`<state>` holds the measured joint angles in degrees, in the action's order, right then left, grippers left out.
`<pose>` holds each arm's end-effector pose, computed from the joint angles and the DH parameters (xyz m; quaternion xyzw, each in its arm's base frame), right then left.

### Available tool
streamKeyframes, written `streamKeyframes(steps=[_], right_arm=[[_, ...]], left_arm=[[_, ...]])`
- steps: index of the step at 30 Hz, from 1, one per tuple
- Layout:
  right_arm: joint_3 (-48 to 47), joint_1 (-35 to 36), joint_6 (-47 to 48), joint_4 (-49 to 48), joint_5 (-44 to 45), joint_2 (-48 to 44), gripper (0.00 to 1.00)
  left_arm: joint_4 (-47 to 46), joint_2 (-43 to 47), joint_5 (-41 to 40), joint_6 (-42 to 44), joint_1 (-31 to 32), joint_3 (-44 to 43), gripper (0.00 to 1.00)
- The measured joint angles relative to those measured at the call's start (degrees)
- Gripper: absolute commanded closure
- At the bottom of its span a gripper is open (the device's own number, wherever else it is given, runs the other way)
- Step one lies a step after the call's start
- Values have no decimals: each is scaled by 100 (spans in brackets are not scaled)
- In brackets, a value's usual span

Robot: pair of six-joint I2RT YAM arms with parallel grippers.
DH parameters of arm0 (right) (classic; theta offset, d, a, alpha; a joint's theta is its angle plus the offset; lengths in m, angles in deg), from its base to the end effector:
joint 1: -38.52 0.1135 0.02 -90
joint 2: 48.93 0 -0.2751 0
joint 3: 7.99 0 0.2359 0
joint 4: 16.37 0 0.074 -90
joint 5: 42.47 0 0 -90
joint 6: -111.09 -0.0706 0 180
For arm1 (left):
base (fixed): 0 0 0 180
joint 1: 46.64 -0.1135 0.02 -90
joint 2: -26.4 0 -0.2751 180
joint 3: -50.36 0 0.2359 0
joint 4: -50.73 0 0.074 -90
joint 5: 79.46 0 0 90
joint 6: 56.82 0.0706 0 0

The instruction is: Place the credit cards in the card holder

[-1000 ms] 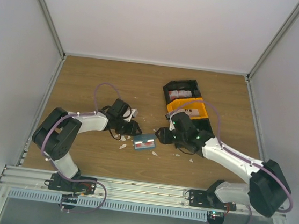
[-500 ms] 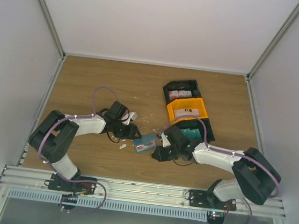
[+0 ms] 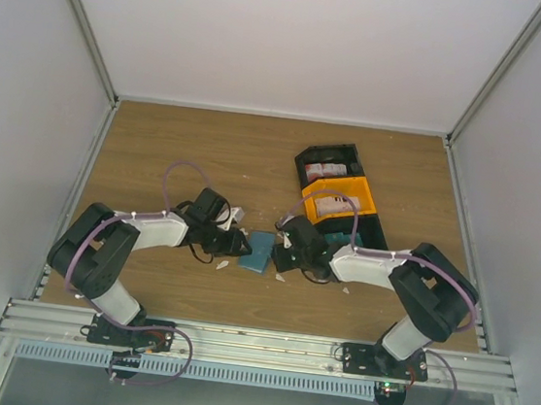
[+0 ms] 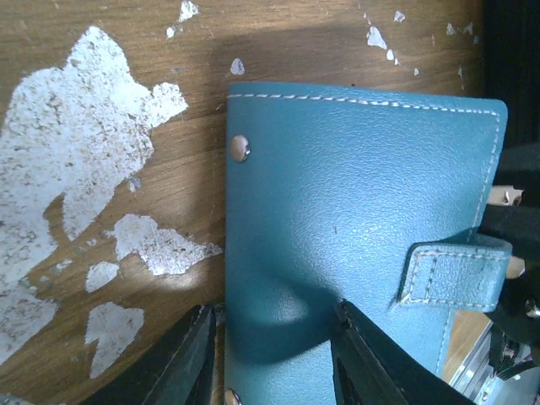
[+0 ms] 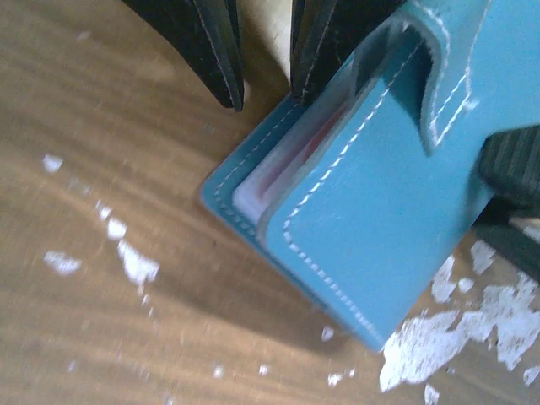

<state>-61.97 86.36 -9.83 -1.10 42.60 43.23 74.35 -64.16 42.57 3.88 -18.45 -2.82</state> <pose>0.1980 0.2278 0.1266 -0.1529 0.9364 0.2303 0.2162 0.2247 -0.1629 0.1283 0.0601 0.9312 -0.3499 0.0826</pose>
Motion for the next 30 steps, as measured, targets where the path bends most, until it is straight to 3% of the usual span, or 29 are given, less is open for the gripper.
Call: streamKeyframes(steps=[9, 22, 30], right_arm=[[146, 0, 898, -17, 461, -315, 64], [79, 136, 1978, 210, -157, -531, 60], [-31, 166, 1869, 105, 186, -334, 61]], left_arm=[[-59, 105, -122, -72, -83, 74, 60], [-59, 94, -125, -72, -129, 74, 59], [-201, -57, 61, -63, -140, 46, 60]])
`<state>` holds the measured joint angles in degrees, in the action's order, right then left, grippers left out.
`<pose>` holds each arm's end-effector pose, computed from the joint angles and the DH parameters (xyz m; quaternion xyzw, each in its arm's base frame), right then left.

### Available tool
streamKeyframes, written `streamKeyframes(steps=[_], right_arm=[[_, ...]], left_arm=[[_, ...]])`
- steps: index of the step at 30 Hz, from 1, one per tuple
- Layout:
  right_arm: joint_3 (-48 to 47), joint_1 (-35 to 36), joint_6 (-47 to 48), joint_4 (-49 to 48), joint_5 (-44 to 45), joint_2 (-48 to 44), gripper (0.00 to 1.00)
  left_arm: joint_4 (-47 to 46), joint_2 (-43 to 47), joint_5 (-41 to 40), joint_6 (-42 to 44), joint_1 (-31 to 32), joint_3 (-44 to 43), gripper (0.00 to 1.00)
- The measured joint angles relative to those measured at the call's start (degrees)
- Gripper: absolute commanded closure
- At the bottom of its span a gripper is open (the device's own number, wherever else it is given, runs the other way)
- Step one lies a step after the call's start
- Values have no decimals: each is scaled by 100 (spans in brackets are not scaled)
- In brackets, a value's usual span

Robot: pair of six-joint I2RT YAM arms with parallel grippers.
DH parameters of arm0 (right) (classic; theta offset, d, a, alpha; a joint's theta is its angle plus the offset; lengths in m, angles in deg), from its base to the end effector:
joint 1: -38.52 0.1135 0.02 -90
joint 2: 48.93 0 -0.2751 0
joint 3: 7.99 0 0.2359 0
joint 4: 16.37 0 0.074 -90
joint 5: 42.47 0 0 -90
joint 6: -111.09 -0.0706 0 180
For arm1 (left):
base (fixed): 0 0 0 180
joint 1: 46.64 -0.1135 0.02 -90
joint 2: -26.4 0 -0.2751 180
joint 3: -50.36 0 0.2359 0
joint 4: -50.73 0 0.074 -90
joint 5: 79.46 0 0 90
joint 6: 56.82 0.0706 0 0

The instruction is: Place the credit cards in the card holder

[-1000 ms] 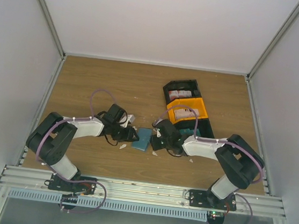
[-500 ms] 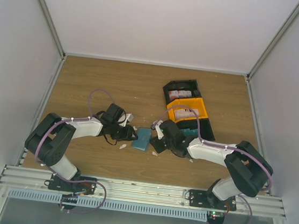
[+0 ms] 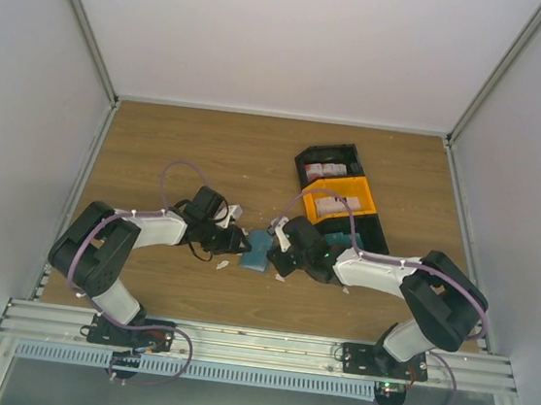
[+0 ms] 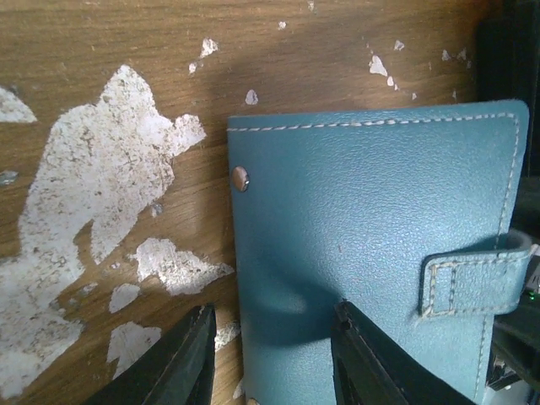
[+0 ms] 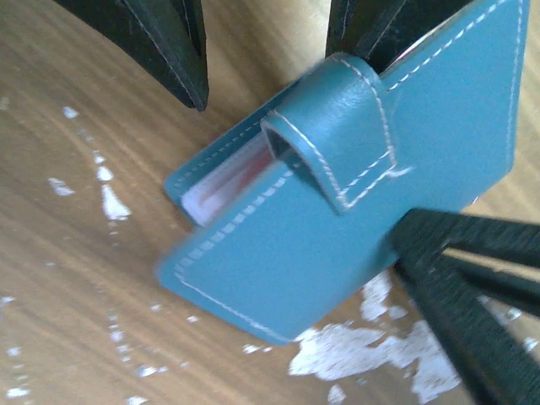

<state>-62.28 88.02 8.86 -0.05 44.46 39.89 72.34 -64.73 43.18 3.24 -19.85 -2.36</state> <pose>0.1919 0.2305 0.1428 -0.3095 0.8896 0.1935 0.2745 0.2301 -0.1588 0.1264 0.0472 0.9287 -0.3568 0.0895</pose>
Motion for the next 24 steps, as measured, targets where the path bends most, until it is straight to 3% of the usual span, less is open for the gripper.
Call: streamKeyframes(steps=[13, 24], right_arm=[[-11, 66, -767, -208, 1991, -79, 63], [-234, 66, -970, -28, 3032, -107, 65]], left_arm=[[-160, -114, 46, 63, -20, -9, 60], [-232, -221, 26, 98, -17, -114, 60]])
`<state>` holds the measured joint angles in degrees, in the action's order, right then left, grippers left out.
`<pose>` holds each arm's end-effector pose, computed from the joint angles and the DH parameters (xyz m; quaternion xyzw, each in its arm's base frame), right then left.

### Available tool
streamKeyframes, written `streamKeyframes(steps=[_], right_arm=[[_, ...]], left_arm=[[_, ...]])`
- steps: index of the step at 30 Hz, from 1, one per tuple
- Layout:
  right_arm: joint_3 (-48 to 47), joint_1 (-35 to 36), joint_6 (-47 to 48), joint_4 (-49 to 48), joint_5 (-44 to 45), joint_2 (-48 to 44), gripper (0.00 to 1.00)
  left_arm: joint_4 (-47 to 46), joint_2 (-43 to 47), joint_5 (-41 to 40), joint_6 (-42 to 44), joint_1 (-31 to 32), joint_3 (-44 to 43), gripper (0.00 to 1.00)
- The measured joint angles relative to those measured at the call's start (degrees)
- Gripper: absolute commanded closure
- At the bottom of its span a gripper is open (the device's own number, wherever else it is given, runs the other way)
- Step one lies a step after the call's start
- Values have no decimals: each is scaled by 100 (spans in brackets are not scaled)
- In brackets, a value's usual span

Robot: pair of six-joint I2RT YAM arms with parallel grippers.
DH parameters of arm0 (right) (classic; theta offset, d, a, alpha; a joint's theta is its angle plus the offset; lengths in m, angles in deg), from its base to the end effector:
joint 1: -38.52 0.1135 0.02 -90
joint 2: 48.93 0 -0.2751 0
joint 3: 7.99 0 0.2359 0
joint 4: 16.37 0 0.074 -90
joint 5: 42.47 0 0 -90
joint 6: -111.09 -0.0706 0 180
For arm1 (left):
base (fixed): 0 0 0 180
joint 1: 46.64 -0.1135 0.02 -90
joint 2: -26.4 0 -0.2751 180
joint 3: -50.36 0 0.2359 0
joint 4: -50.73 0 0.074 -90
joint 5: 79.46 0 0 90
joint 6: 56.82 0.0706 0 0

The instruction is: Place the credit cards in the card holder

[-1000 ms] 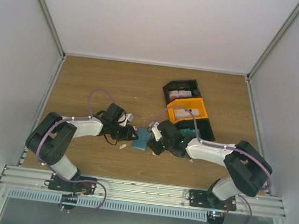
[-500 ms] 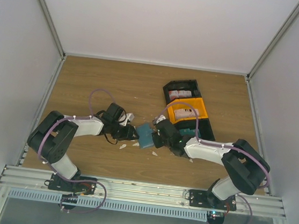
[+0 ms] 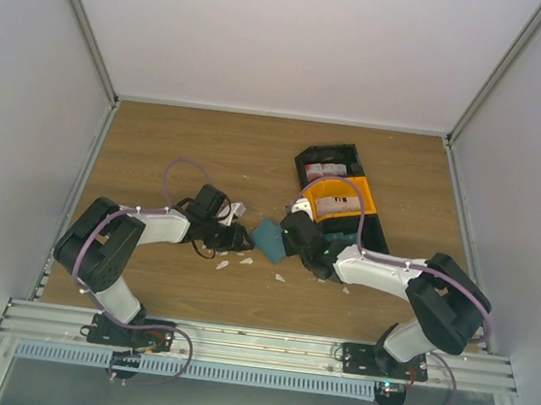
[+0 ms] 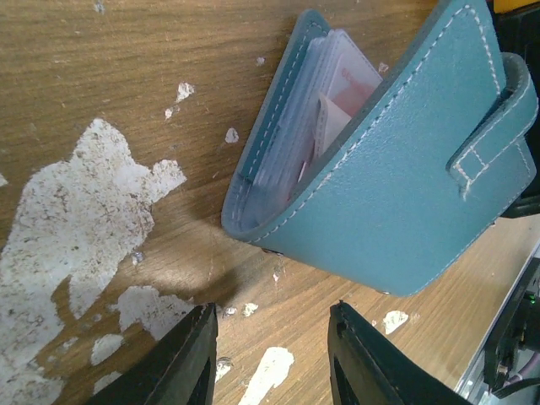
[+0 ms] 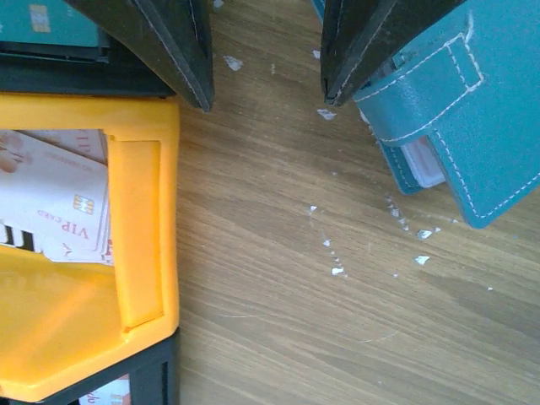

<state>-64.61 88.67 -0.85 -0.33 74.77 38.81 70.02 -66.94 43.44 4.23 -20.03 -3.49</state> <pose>0.2197 0.2128 0.1662 -0.1371 0.8984 0.0316 0.4160 0.2396 -0.1629 0.1241 0.0573 0.9251 -0.3616 0.1012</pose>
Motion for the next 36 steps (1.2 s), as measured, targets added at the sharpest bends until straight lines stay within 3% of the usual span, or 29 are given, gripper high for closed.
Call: streamKeyframes(steps=[11, 17, 23, 36], right_arm=[[-66, -20, 63, 953, -98, -855, 70], [-42, -181, 195, 776, -1360, -1222, 73], [-42, -507, 219, 411, -2369, -623, 80], [120, -837, -79, 376, -3294, 216, 80]], left_arm=[[94, -7, -122, -4, 35, -92, 65], [101, 356, -118, -28, 35, -109, 65], [-164, 422, 79, -149, 50, -391, 66], [-315, -483, 90, -166, 385, -802, 65]])
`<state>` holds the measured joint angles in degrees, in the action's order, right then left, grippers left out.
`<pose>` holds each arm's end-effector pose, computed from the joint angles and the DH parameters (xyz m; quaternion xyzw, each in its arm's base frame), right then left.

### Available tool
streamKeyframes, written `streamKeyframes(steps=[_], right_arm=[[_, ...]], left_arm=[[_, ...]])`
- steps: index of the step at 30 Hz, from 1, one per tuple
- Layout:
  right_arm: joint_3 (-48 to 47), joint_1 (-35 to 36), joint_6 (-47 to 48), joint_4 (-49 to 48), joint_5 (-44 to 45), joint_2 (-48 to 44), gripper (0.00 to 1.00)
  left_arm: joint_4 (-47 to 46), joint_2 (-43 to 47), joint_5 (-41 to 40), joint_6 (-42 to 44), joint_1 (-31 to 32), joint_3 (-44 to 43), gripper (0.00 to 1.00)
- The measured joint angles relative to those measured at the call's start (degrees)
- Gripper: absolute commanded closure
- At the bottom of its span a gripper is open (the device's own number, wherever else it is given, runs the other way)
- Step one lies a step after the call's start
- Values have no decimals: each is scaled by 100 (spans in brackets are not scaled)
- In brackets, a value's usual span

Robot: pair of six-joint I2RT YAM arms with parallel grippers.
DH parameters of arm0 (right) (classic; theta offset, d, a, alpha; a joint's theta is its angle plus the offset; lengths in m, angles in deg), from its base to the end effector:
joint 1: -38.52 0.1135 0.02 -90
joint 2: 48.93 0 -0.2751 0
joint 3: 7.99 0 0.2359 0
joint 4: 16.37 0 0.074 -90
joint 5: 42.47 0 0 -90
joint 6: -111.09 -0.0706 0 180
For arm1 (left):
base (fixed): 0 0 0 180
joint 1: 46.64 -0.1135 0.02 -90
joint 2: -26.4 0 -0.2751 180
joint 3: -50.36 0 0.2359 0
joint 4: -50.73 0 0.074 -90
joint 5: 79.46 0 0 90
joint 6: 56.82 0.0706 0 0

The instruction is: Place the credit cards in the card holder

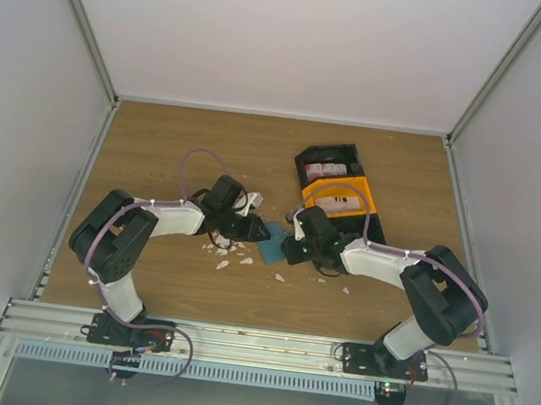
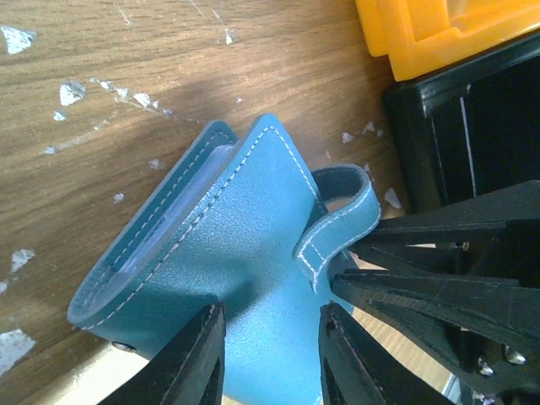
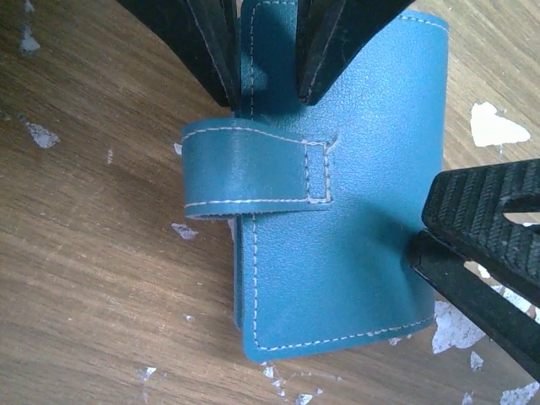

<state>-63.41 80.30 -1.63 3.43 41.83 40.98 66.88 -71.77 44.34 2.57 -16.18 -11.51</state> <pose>0.2177 0.2039 0.1379 -0.1724 0.9350 0.2034 0.2337 0.2646 -0.2012 0.1410 0.0924 0.9060 -0.3935 0.1254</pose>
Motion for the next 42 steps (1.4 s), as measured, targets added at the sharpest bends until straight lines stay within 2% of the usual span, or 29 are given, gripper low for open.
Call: streamKeyframes(steps=[2, 8, 12, 15, 19, 24, 30, 42], right_arm=[[-4, -35, -138, -39, -114, 61, 77], [-4, -85, -645, -94, -229, 129, 62], [-15, -116, -914, -39, -205, 133, 61], [-26, -157, -1019, -44, -280, 170, 63], [-24, -232, -1134, -184, -562, 256, 74], [-22, -289, -1246, -426, -844, 378, 81], [-24, -330, -1281, -835, -990, 577, 82], [-24, -367, -1314, -1180, -1095, 739, 82]], left_arm=[[96, -42, -120, 33, 33, -70, 65], [317, -109, -590, 144, 151, -271, 66], [402, -138, -837, 177, 243, -343, 66], [398, -138, -918, 190, 273, -345, 66], [365, -138, -929, 201, 275, -345, 64], [282, -83, -957, 153, 267, -323, 53], [494, 461, -1292, -190, 286, -33, 41], [645, 695, -1478, -1182, 293, 496, 39]])
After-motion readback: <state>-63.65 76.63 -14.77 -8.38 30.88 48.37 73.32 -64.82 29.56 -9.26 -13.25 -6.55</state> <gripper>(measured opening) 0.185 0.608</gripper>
